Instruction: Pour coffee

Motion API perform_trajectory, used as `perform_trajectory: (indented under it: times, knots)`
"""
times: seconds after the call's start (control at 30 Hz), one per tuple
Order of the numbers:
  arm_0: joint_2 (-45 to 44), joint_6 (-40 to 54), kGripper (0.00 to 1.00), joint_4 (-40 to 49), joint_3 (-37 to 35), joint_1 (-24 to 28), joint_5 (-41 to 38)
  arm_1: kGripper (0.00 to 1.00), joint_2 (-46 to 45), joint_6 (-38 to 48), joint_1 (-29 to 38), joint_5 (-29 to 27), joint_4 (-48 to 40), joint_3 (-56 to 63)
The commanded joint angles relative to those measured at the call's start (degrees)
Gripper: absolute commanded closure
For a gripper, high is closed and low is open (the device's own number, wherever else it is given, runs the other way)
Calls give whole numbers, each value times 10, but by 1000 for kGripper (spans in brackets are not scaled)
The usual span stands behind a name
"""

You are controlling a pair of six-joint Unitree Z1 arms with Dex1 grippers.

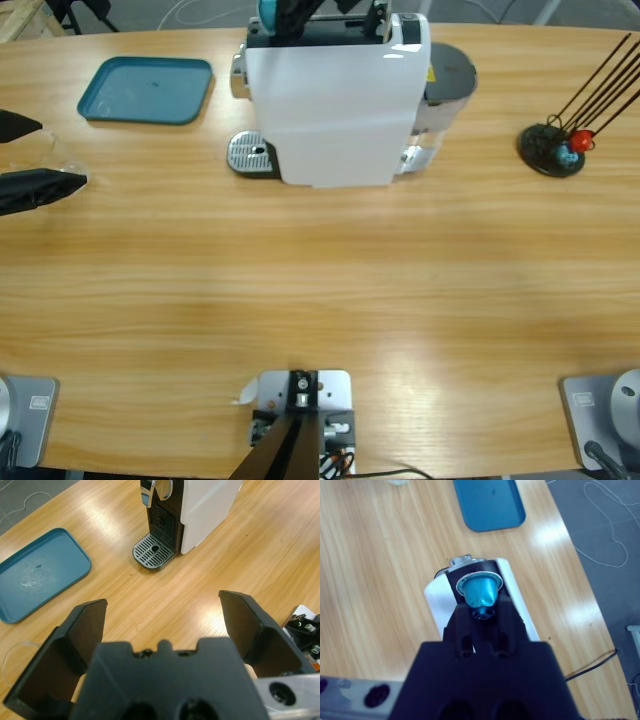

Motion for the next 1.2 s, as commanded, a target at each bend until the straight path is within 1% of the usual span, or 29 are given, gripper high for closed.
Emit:
perform_trajectory:
  times: [0.03,0.1,0.13,0.2,0.27,0.33,0.37,0.53,0.57,0.6,0.63,0.67,0.7,0.73,0.8,0.83,0.9,1.0,1.07,1.1,1.13,1.2]
  knots:
    - [-11,-10,0,-18,35,9,-11,975,30,5,-8,18,-5,35]
    - [-12,-12,0,-19,38,9,-11,967,31,5,-8,17,-8,43]
    - [-14,-12,0,-20,40,9,-11,933,31,6,-8,16,-8,44]
    - [-17,-13,0,-20,43,9,-11,656,30,6,-8,10,-5,42]
    - [-16,-13,0,-22,48,9,-11,286,28,6,-8,6,-5,44]
    - [-19,-17,0,-28,57,9,-11,56,24,5,-8,3,-5,46]
    - [-21,-19,0,-30,60,9,-11,7,21,5,-7,2,-7,46]
    - [-27,-20,0,-33,64,9,-11,0,-9,5,-3,-12,-22,39]
    - [-26,-20,0,-34,64,9,-11,8,-17,5,2,-12,-24,35]
    - [-26,-20,0,-36,64,9,-11,83,-26,7,10,-8,-25,31]
    - [-26,-20,0,-37,64,9,-11,287,-37,12,20,3,-27,28]
    - [-26,-20,0,-38,63,9,-11,529,-50,35,35,19,-30,28]
    - [-26,-21,0,-39,63,9,-11,760,-61,60,51,24,-30,28]
    - [-26,-20,0,-40,63,9,-11,985,-74,80,69,15,-29,33]
    - [-27,-20,0,-40,63,9,-7,1000,-103,128,113,-43,-44,75]
    - [-29,-21,0,-40,62,9,-6,1000,-119,167,129,-68,-64,113]
    - [-32,-21,0,-39,55,9,-9,1000,-149,283,152,-171,-72,188]
    - [-44,-21,0,-36,48,9,-10,1000,-217,470,153,-278,-73,300]
    - [-51,-21,0,-32,47,9,-10,1000,-256,542,152,-345,-74,337]
    - [-54,-21,0,-30,46,9,-10,1000,-269,558,145,-365,-77,344]
    - [-54,-21,0,-28,44,9,-11,1000,-277,566,131,-369,-93,348]
    - [-53,-21,0,-25,41,9,-14,1000,-289,570,98,-365,-152,355]
